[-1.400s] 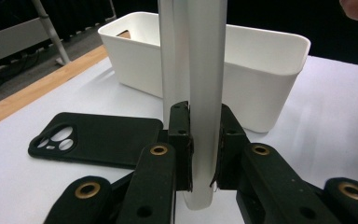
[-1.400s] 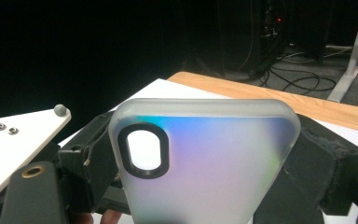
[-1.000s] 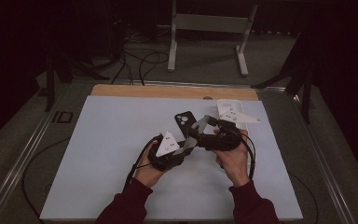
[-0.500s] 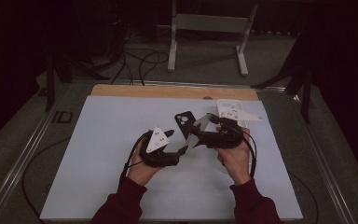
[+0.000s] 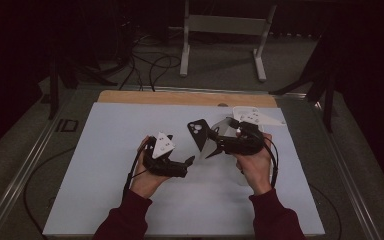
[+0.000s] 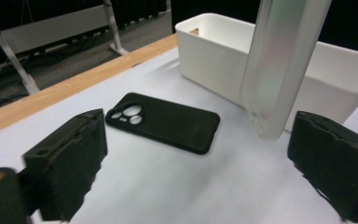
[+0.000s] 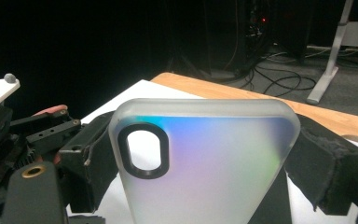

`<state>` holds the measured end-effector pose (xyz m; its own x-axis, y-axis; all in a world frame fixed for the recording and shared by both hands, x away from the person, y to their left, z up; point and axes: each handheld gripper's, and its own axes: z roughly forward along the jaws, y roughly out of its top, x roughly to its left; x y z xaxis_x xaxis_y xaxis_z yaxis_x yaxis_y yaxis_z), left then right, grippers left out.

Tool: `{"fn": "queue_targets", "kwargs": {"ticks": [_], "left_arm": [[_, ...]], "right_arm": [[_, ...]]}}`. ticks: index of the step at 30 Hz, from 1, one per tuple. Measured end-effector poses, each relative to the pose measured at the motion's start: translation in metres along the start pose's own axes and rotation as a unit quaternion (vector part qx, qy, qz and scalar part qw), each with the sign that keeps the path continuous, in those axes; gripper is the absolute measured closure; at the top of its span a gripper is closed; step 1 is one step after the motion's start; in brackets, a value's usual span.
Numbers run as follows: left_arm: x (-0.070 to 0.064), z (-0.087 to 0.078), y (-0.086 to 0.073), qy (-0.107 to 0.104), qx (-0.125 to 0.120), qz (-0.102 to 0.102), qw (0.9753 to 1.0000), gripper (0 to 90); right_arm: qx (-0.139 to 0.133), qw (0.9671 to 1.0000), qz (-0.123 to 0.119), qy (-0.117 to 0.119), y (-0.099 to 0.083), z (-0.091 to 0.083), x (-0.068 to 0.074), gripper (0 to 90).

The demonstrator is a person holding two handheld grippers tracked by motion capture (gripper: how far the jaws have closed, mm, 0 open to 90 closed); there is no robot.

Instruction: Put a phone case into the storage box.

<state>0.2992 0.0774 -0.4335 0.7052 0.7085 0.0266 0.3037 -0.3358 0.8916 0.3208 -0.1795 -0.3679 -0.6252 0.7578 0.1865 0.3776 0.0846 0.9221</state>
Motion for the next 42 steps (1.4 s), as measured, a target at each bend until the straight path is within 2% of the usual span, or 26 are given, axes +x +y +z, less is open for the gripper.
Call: {"fn": "queue_targets", "kwargs": {"ticks": [9, 19, 29, 37, 42], "left_arm": [[0.007, -0.005, -0.003, -0.004, 0.006, -0.002, 1.0000, 0.4], [0.016, -0.012, -0.006, -0.002, 0.009, -0.004, 0.9999, 0.4], [0.023, -0.018, -0.010, 0.005, 0.017, 0.005, 0.9998, 0.3], [0.030, -0.023, -0.015, 0.013, 0.020, 0.001, 0.9997, 0.3], [0.033, -0.026, -0.018, 0.015, 0.022, 0.006, 0.9996, 0.3]], "right_arm": [[0.003, 0.9999, -0.005, -0.009, 0.003, 0.002, -0.003, 16.7], [0.005, 0.9998, -0.013, -0.016, 0.009, 0.002, -0.006, 16.7], [0.009, 0.9994, -0.021, -0.026, 0.014, 0.002, -0.010, 16.7], [0.010, 0.9991, -0.024, -0.034, 0.018, 0.002, -0.014, 16.7], [0.008, 0.9987, -0.025, -0.043, 0.021, 0.002, -0.017, 16.7]]}}
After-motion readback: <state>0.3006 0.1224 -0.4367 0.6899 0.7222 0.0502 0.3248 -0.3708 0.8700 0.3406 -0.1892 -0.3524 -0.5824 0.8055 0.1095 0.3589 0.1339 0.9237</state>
